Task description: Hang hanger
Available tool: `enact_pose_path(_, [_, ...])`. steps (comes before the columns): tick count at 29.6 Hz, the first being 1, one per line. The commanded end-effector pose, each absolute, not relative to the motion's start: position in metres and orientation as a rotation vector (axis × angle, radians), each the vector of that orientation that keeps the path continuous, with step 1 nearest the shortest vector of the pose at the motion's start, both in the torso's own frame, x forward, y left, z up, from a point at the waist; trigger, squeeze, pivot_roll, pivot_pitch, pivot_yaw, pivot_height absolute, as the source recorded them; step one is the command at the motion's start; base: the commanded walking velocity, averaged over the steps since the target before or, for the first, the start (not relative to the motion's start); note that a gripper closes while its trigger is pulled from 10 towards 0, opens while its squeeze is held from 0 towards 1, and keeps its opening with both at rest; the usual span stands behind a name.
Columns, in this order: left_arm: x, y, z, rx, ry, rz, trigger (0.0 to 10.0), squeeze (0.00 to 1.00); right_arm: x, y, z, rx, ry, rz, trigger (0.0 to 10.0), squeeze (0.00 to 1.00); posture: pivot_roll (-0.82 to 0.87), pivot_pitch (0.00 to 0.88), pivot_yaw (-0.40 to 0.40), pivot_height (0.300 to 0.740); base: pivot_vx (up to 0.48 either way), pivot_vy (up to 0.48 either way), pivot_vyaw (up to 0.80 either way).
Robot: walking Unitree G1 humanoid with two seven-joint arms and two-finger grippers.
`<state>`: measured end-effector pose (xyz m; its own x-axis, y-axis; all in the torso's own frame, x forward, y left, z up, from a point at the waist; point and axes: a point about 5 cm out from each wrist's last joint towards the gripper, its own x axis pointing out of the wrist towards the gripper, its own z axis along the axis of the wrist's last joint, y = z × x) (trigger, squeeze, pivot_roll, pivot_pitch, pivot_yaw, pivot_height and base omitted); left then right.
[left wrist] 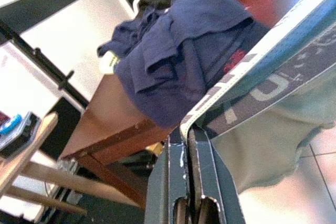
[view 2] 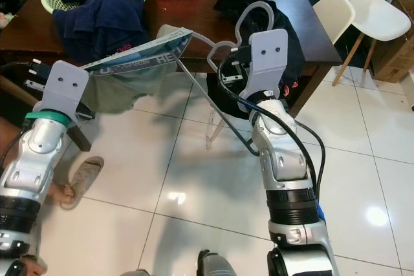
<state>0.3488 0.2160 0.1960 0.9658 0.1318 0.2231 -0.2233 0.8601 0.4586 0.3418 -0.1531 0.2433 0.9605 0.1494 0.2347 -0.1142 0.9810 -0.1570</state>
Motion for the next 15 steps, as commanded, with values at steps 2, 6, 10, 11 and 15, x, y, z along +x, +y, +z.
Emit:
enact_pose_path(2, [0.345,0.248,0.203,0.414,-0.165,0.303,10.0,0.00,0.340,-0.168,0.246,-0.270,-0.260,0.098,10.0,0.00,-0.01,0.090,0.039,0.740,0.000,0.000,0.00])
enact_pose_path(6, [0.344,0.260,0.228,0.294,-0.240,0.290,10.0,0.00,0.336,-0.162,0.236,-0.418,-0.235,0.256,10.0,0.00,0.00,0.086,0.037,0.740,0.000,0.000,0.00])
enact_pose_path(10, [0.344,0.263,0.248,0.237,-0.303,0.241,10.0,0.00,0.331,-0.156,0.220,-0.438,-0.172,0.397,10.0,0.00,0.00,0.080,0.039,0.740,0.000,0.000,0.00])
enact_pose_path(11, [0.345,0.262,0.256,0.222,-0.320,0.212,10.0,0.00,0.328,-0.154,0.213,-0.411,-0.139,0.445,10.0,0.00,0.00,0.080,0.039,0.740,0.000,0.000,0.00])
enact_pose_path(15, [0.350,0.256,0.255,0.225,-0.320,0.174,10.0,0.00,0.325,-0.148,0.207,-0.244,-0.097,0.482,10.0,0.00,0.00,0.075,0.047,0.740,0.000,0.000,0.00])
